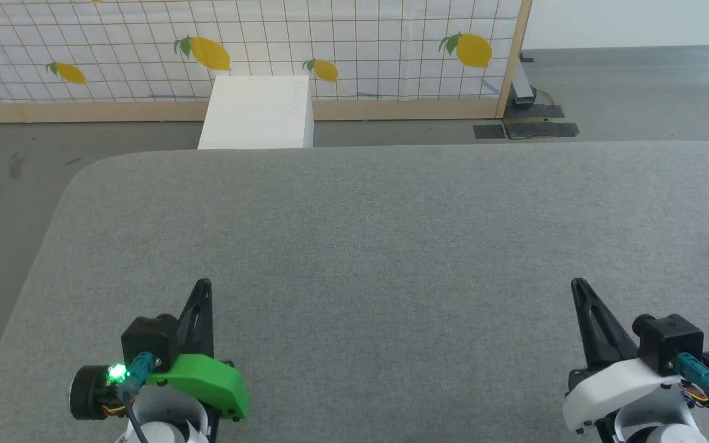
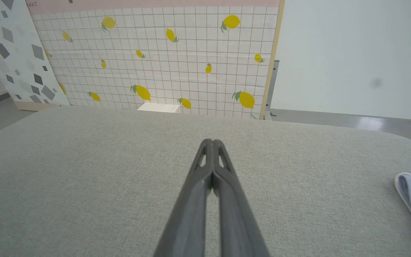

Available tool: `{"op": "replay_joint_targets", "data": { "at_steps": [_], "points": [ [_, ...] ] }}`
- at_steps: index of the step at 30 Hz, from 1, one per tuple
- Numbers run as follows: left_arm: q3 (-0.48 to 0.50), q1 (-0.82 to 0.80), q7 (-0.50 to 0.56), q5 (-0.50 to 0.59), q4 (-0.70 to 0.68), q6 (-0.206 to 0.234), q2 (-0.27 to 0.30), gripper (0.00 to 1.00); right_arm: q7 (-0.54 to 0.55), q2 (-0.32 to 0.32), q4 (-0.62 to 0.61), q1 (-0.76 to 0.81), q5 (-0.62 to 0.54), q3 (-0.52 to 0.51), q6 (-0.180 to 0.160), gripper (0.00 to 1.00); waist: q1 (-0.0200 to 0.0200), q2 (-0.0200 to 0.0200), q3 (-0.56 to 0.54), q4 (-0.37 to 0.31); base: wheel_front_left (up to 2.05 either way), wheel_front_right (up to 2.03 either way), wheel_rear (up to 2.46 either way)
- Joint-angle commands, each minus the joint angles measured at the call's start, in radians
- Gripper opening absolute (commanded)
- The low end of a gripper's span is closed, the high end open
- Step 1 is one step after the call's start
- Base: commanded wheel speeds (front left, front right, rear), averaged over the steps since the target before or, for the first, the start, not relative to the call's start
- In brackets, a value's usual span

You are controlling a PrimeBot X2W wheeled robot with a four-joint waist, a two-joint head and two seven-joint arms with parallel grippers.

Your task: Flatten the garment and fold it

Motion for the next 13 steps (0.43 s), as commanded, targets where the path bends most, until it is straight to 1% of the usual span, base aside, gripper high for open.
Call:
{"op": "replay_joint_targets", "data": {
  "at_steps": [1,13],
  "points": [
    [0.006,0.015,0.004,0.014,-0.007,0.007,-0.003,0.00,0.003,0.002,-0.006,-0.017,-0.011,0.003,-0.001,0.00,0.0000,0.0000,0.000,0.000,0.00,0.00,0.00],
    [0.016,0.019,0.027,0.037,-0.026,0.011,-0.004,0.00,0.017,0.002,-0.011,-0.022,-0.026,0.008,-0.001,0.00,0.0000,0.0000,0.001,0.001,0.00,0.00,0.00]
  ]
}}
